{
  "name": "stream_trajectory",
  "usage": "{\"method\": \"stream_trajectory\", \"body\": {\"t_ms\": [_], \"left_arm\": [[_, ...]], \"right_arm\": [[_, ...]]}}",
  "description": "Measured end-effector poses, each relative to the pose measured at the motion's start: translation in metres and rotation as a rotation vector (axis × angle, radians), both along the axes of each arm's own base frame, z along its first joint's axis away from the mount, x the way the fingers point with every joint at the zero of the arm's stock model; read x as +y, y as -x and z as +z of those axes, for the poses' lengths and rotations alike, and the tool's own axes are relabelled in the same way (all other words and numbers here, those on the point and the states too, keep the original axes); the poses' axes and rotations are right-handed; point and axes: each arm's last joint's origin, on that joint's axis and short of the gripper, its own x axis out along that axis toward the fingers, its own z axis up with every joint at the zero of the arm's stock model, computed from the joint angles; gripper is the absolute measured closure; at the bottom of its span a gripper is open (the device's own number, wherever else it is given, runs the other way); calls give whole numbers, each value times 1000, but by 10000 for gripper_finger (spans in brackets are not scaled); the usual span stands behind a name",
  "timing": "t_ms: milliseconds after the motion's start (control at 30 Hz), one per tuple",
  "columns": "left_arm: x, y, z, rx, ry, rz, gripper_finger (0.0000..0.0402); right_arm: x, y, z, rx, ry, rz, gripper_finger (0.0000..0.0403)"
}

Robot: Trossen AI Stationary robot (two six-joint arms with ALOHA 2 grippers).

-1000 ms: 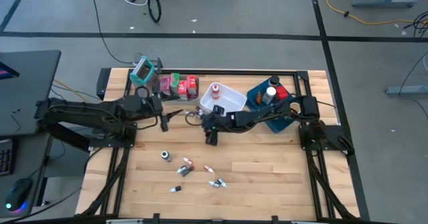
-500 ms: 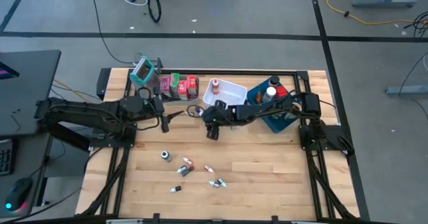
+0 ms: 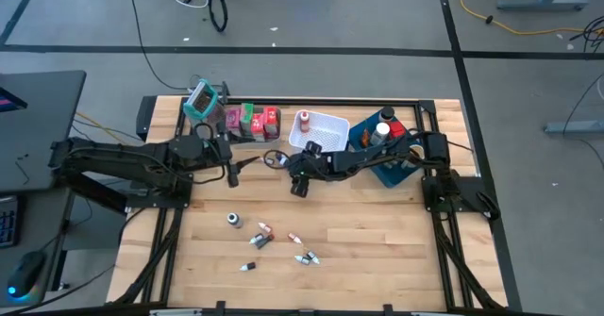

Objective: Pick & Place Kitchen Items
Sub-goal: Put the large blue food coloring bottle into the white bin

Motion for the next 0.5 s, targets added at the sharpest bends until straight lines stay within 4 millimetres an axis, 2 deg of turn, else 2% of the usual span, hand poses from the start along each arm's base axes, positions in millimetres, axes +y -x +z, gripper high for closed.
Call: {"method": "stream_trajectory", "body": {"t_ms": [233, 500], "left_arm": [[0, 0, 0, -2, 5, -3, 159], [0, 0, 0, -2, 5, -4, 159]], "right_arm": [[-1, 4, -5, 49, 63, -4, 157], [-1, 6, -9, 99, 94, 35, 205]]}}
